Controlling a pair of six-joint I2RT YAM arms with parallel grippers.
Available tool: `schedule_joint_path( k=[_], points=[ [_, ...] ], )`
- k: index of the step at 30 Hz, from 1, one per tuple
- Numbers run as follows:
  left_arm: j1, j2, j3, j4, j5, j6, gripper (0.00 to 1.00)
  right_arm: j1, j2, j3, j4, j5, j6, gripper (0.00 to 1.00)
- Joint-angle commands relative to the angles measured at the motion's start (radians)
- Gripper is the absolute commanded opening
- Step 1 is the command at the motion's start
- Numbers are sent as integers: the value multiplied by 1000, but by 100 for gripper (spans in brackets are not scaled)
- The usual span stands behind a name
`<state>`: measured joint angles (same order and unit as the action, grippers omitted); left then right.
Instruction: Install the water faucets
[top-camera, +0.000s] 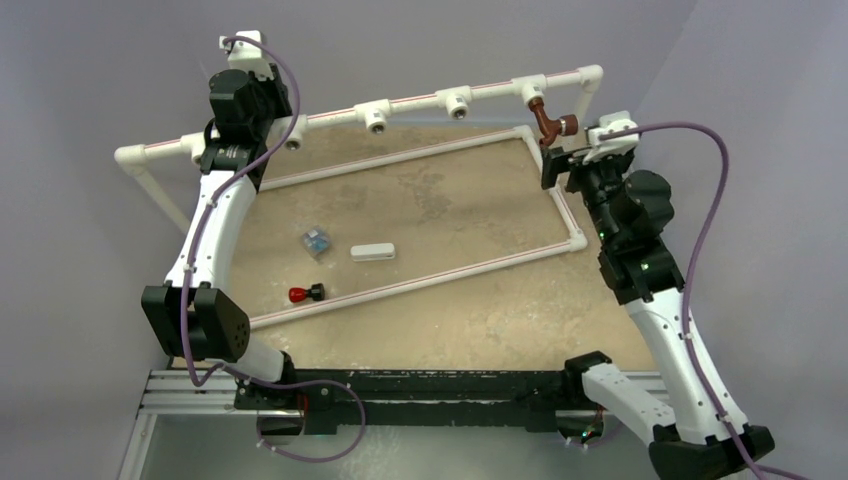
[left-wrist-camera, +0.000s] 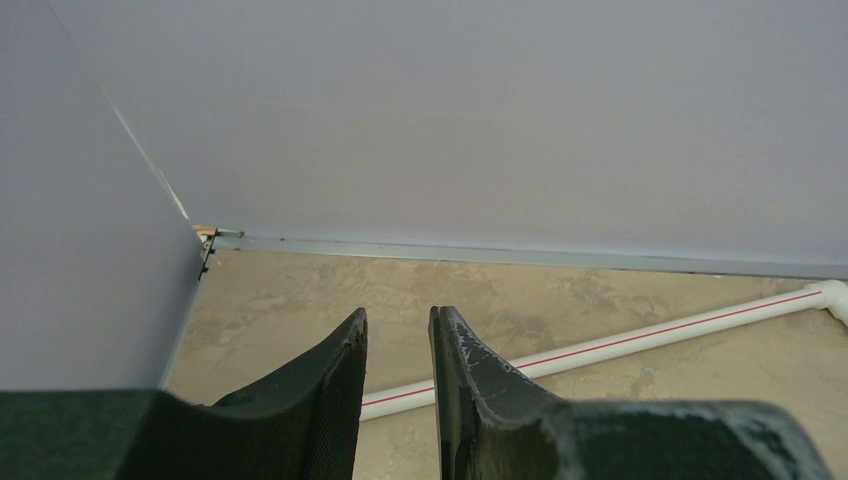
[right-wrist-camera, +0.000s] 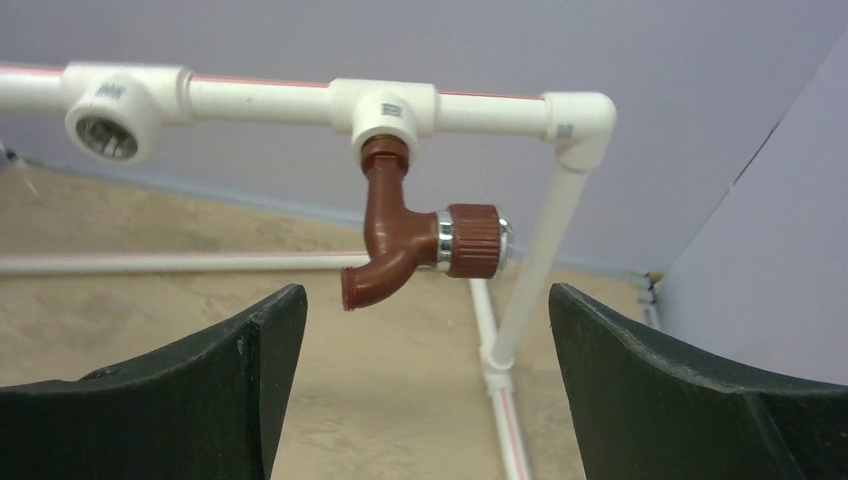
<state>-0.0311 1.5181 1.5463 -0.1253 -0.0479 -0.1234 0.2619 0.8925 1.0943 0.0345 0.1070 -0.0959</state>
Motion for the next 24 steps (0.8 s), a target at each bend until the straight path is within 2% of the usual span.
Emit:
schedule_joint_path(
  k=[1,7,14,24],
  points=[
    [-15,17,-38,-83,32,-12,28,73,34,60,-92,-31,-348,92],
    [-15,18,-37,-83,34,-12,28,180,84,73,-144,115,-632,91],
    [-15,22,-36,-83,33,-11,28,216,73,-83,131,377,-1022,95],
    [-15,22,-35,-85,31,-10,28,230,141,-163,484,433,-1269,95]
  ],
)
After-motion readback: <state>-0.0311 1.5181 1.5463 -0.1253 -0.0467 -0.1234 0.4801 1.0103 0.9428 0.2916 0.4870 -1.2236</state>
